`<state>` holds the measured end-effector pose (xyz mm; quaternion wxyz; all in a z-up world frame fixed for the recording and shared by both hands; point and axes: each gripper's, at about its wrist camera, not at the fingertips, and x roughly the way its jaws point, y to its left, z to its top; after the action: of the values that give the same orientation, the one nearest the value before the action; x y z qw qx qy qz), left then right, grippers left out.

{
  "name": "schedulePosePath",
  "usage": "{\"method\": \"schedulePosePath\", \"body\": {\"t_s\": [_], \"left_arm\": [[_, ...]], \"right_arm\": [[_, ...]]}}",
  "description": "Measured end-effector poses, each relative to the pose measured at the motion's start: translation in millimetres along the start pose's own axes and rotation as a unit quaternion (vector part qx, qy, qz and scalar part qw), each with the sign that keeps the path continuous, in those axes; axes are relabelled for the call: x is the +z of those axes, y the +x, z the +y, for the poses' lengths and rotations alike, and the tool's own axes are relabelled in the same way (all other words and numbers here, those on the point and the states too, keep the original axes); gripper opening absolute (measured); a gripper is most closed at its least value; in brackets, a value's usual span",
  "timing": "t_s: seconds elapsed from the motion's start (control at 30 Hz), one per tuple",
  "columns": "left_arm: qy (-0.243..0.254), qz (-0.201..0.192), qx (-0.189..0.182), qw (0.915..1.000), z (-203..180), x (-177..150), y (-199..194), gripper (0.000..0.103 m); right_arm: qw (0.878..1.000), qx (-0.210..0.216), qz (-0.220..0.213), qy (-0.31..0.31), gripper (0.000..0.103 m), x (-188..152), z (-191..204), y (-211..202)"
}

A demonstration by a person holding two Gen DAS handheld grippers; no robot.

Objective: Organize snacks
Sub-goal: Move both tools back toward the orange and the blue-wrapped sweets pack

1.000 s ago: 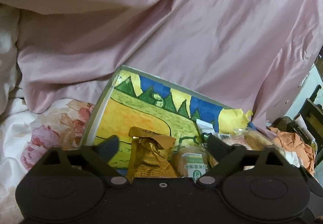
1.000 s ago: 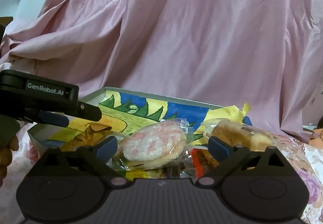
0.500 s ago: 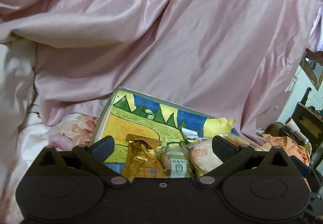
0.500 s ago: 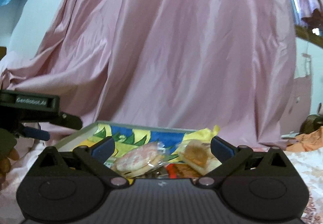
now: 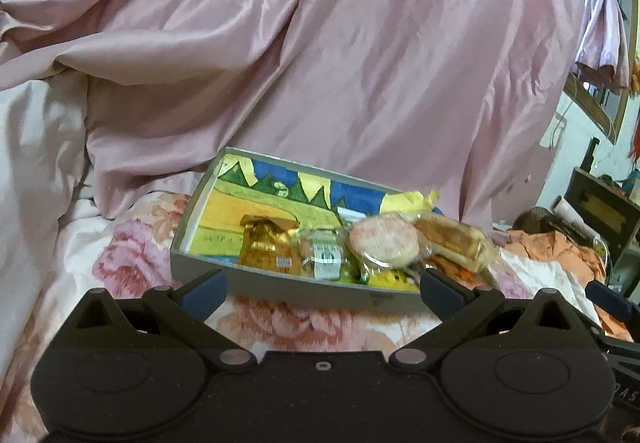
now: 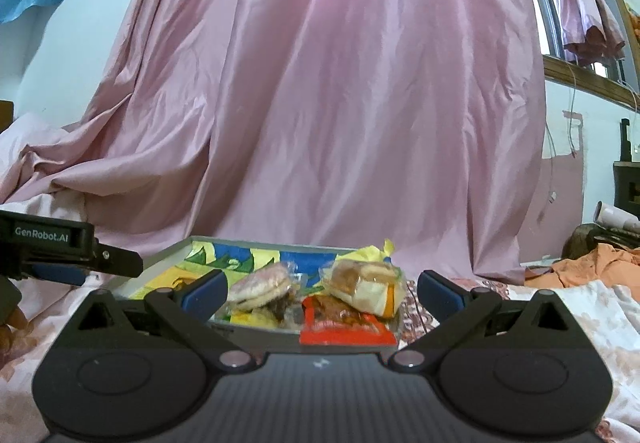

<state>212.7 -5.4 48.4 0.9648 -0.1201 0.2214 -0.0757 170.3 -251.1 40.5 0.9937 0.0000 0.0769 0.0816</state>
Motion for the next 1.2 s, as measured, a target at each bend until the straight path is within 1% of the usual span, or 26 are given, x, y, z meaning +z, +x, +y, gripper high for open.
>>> {"method": "schedulePosePath", "body": {"t_s": [0.33, 0.67, 0.87, 1.03, 1.2], "left_arm": [[0.019, 0.017, 0.013, 0.9996, -6, -24, -28, 0.102], [0.014, 0.037, 0.029, 0.9988, 2, -61, -49, 0.102], [0.032, 0.042, 0.032, 0.9981, 4, -80, -64, 0.102], [0.042, 0.061, 0.036, 0.9966, 6, -91, -65, 0.102], [0.058, 0.094, 0.049, 0.9927, 6, -99, -56, 0.102]], "right_arm": [[1.000, -0.004, 0.020, 0.010, 0.103, -14, -6, -35], [0.997, -0.005, 0.074, 0.025, 0.103, -31, -3, -54], [0.994, 0.003, 0.099, 0.036, 0.103, -42, 2, -64], [0.992, 0.010, 0.121, 0.024, 0.103, -53, 10, -66], [0.989, 0.022, 0.148, 0.006, 0.103, -67, 19, -60]]}}
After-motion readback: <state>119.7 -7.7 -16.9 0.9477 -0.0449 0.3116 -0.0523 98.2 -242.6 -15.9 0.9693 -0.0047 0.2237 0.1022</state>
